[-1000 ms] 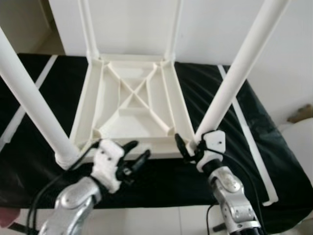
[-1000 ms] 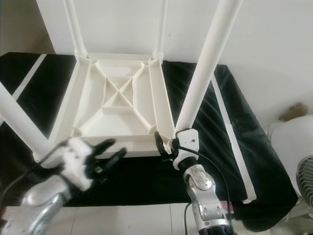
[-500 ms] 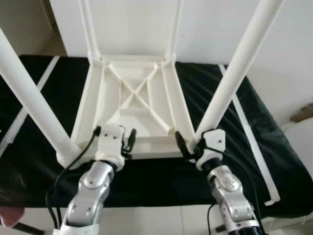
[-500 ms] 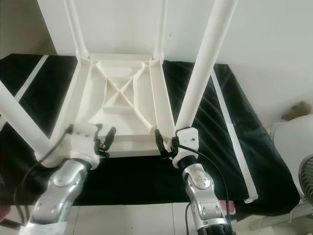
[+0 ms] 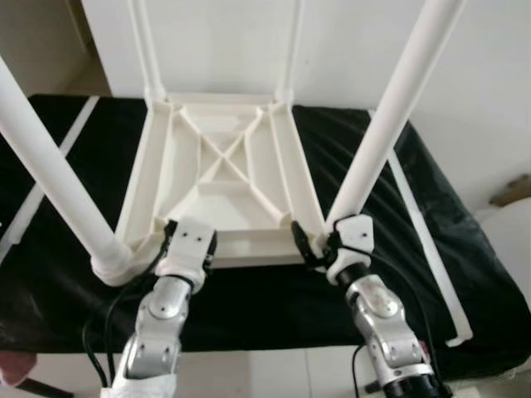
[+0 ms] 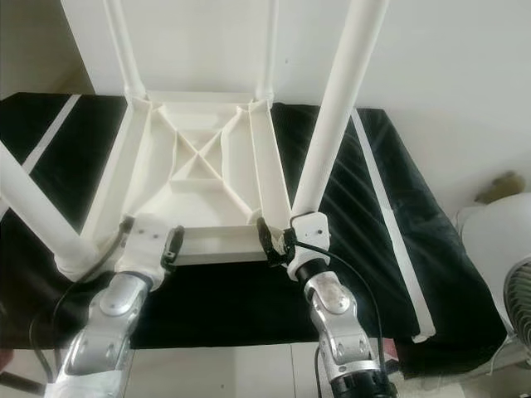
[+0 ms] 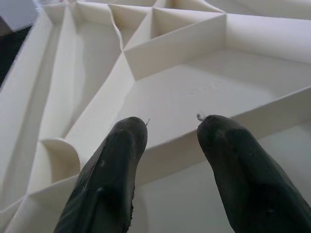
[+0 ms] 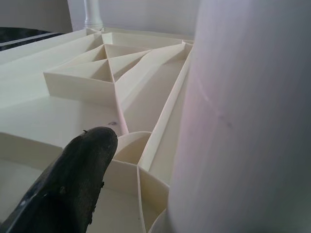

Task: Building children table

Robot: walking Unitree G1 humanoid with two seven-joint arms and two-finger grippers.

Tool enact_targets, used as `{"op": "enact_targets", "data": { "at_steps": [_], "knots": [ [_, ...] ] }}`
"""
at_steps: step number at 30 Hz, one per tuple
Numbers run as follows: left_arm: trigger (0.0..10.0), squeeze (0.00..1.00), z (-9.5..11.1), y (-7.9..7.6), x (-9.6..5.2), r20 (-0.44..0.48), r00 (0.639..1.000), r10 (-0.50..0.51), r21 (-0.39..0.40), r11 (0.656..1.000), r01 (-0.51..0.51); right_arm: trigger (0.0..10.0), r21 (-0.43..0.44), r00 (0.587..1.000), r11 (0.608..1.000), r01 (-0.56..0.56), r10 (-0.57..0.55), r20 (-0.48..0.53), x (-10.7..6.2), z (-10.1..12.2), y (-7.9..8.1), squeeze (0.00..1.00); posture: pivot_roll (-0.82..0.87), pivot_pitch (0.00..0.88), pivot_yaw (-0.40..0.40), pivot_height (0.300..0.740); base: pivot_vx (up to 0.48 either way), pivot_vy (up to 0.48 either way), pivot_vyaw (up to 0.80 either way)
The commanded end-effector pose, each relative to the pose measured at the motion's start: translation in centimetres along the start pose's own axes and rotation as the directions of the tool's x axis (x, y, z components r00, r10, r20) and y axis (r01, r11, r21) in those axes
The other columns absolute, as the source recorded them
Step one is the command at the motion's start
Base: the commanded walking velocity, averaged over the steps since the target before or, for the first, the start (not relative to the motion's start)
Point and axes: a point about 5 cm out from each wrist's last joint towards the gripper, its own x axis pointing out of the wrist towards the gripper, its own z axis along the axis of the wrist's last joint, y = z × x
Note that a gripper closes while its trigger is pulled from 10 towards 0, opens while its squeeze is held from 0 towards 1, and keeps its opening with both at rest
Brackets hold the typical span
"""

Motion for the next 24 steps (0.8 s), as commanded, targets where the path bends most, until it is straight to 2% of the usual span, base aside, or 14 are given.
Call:
{"op": "enact_targets", "data": {
  "at_steps": [1, 5, 6, 8, 10, 11, 18, 20, 22, 23, 24],
  "knots": [
    [10.0, 0.00, -2.4, 3.5, -1.1, -0.108, 0.820, 0.563, 0.091, 0.826, -0.556, 10.0, -0.008, 0.999, 0.999, -0.038, 0.038, -0.005, 0.3, -0.1, 0.5, 0.00, -0.05, 0.126, -0.028, 0.740, 0.000, 0.000, 0.00],
    [10.0, 0.00, -3.4, 4.9, -1.6, -0.146, 0.742, 0.655, 0.147, 0.756, -0.638, 10.0, -0.011, 0.999, 0.999, -0.049, 0.049, -0.006, 0.5, -0.1, 0.6, 0.00, -0.04, 0.127, -0.031, 0.740, 0.000, 0.000, 0.00],
    [10.0, 0.00, -3.4, 4.9, -1.6, -0.146, 0.742, 0.655, 0.147, 0.756, -0.638, 10.0, -0.011, 0.999, 0.999, -0.049, 0.049, -0.006, 0.5, -0.1, 0.6, 0.00, -0.04, 0.127, -0.031, 0.740, 0.000, 0.000, 0.00],
    [10.0, 0.00, -3.9, 5.7, -2.1, -0.152, 0.696, 0.702, 0.189, 0.711, -0.677, 10.0, -0.011, 0.998, 0.998, -0.056, 0.056, -0.009, 0.5, -0.2, 0.7, 0.00, -0.04, 0.127, -0.031, 0.740, 0.000, 0.000, 0.00],
    [10.0, 0.00, -4.0, 5.9, -2.2, -0.156, 0.683, 0.714, 0.199, 0.700, -0.686, 10.0, -0.011, 0.998, 0.998, -0.058, 0.058, -0.009, 0.5, -0.2, 0.7, 0.00, -0.04, 0.126, -0.031, 0.740, 0.000, 0.000, 0.00],
    [10.0, 0.00, -4.4, 6.3, -2.6, -0.162, 0.662, 0.731, 0.205, 0.682, -0.702, 10.0, -0.013, 0.998, 0.998, -0.064, 0.064, -0.014, 0.5, -0.4, 0.7, 0.00, -0.04, 0.128, -0.031, 0.740, 0.000, 0.000, 0.00],
    [10.0, 0.00, -4.9, 6.1, -3.4, -0.156, 0.663, 0.733, 0.221, 0.680, -0.700, 10.0, -0.021, 0.998, 0.998, -0.059, 0.059, -0.029, 0.0, -0.7, 0.1, 0.00, -0.04, 0.126, -0.028, 0.740, 0.000, 0.000, 0.00],
    [10.0, 0.00, -5.4, 5.9, -4.0, -0.137, 0.690, 0.711, 0.226, 0.700, -0.677, 10.0, -0.025, 0.998, 0.998, -0.055, 0.054, -0.036, -0.4, -0.9, -0.2, 0.00, -0.04, 0.123, -0.024, 0.740, 0.000, 0.000, 0.00],
    [10.0, 0.00, -5.4, 5.9, -4.0, -0.137, 0.690, 0.711, 0.226, 0.700, -0.677, 10.0, -0.025, 0.998, 0.998, -0.055, 0.054, -0.036, -0.4, -0.9, -0.2, 0.00, -0.04, 0.123, -0.024, 0.740, 0.000, 0.000, 0.00],
    [10.0, 0.00, -5.6, 5.8, -4.2, -0.131, 0.701, 0.701, 0.231, 0.709, -0.666, 10.0, -0.026, 0.998, 0.998, -0.054, 0.053, -0.038, -0.5, -0.9, -0.3, 0.00, -0.04, 0.122, -0.023, 0.740, 0.000, 0.000, 0.00],
    [10.0, 0.00, -5.8, 5.5, -4.4, -0.109, 0.755, 0.646, 0.203, 0.758, -0.619, 10.0, -0.028, 0.998, 0.998, -0.052, 0.051, -0.040, -0.5, -1.0, -0.4, 0.00, -0.04, 0.122, -0.021, 0.740, 0.000, 0.000, 0.00]
  ]
}}
